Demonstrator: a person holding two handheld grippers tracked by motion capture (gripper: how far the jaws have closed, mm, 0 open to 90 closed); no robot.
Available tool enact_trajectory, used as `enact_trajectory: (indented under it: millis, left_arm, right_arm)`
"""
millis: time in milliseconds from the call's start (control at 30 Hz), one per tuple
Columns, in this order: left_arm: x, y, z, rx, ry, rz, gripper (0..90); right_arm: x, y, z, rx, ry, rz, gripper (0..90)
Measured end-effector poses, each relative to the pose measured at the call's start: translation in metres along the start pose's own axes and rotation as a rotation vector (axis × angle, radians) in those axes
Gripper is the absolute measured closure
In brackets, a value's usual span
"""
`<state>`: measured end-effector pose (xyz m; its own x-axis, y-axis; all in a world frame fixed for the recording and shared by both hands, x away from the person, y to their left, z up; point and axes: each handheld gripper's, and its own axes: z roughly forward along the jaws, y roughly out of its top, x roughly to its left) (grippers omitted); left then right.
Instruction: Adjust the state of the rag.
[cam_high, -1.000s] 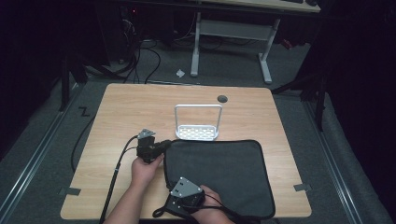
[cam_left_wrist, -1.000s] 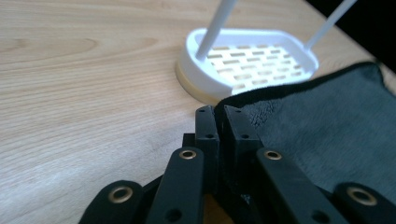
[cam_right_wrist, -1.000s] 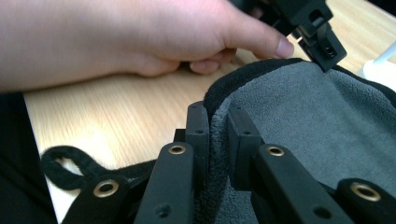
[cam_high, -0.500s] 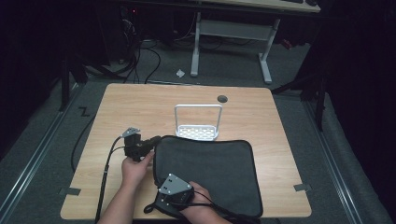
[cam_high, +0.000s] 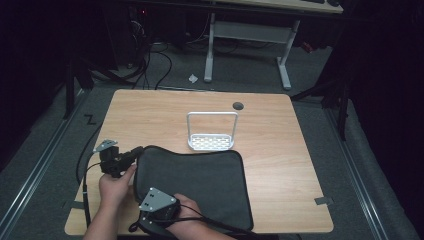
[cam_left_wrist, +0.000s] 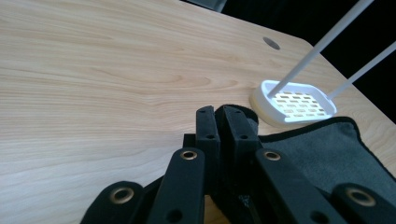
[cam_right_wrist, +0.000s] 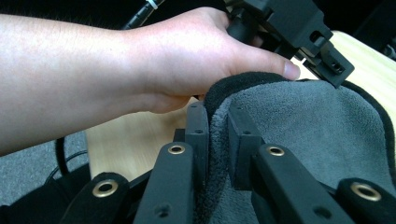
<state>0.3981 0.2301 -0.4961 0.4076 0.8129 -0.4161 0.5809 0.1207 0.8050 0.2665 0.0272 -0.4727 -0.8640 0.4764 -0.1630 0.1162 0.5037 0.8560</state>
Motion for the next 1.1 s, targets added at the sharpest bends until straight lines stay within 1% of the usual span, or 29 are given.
enact_trajectory:
  millis: [67, 133, 200, 300, 367, 400, 467, 533, 567, 633, 667, 700, 767, 867, 1000, 1100]
  left_arm:
    - [0.000, 0.002, -0.005, -0.010, 0.003, -0.003, 85.7]
    - [-0.003, 0.005, -0.005, -0.013, -0.002, 0.001, 85.7]
    - [-0.013, 0.007, 0.000, -0.018, -0.012, 0.019, 85.7]
    - [-0.028, 0.006, 0.012, -0.026, -0.032, 0.019, 85.5]
    - [-0.040, 0.005, 0.022, -0.021, -0.042, 0.026, 85.5]
    - [-0.044, 0.005, 0.026, -0.014, -0.042, 0.035, 85.5]
    - [-0.058, 0.002, 0.039, 0.001, -0.043, 0.052, 85.5]
    - [-0.071, 0.000, 0.050, 0.021, -0.037, 0.067, 85.4]
    - [-0.077, -0.002, 0.056, 0.022, -0.034, 0.073, 85.3]
    - [-0.087, -0.005, 0.066, 0.028, -0.041, 0.068, 85.3]
    - [-0.091, -0.006, 0.069, 0.035, -0.041, 0.072, 85.3]
    - [-0.097, -0.007, 0.075, 0.042, -0.041, 0.082, 85.3]
    - [-0.106, -0.008, 0.081, 0.043, -0.046, 0.091, 85.3]
    - [-0.122, -0.006, 0.091, 0.045, -0.056, 0.111, 85.4]
    - [-0.142, -0.002, 0.103, 0.060, -0.069, 0.134, 85.4]
    - [-0.154, 0.000, 0.114, 0.081, -0.069, 0.154, 86.0]
  right_arm:
    - [0.003, 0.003, 0.000, -0.012, 0.003, -0.014, 81.6]
    - [0.002, 0.004, -0.002, -0.013, 0.001, -0.013, 81.5]
    - [-0.001, 0.002, -0.009, -0.015, -0.008, -0.003, 81.4]
    - [-0.008, -0.004, -0.023, -0.015, -0.026, 0.002, 81.3]
    - [-0.014, -0.012, -0.034, -0.015, -0.043, 0.014, 81.3]
    - [-0.018, -0.016, -0.041, -0.013, -0.053, 0.019, 81.2]
    - [-0.023, -0.025, -0.051, -0.006, -0.071, 0.024, 81.1]
    - [-0.031, -0.037, -0.065, 0.006, -0.094, 0.039, 81.0]
    - [-0.034, -0.043, -0.071, 0.013, -0.103, 0.048, 81.0]
    - [-0.039, -0.053, -0.081, 0.024, -0.123, 0.055, 80.8]
    - [-0.043, -0.060, -0.087, 0.029, -0.136, 0.068, 80.8]
    - [-0.045, -0.064, -0.091, 0.036, -0.144, 0.081, 80.8]
    - [-0.051, -0.076, -0.101, 0.046, -0.161, 0.100, 80.8]
    - [-0.057, -0.087, -0.113, 0.055, -0.183, 0.114, 80.8]
    - [-0.063, -0.097, -0.127, 0.064, -0.213, 0.120, 80.5]
    - [-0.068, -0.105, -0.137, 0.068, -0.229, 0.135, 80.4]
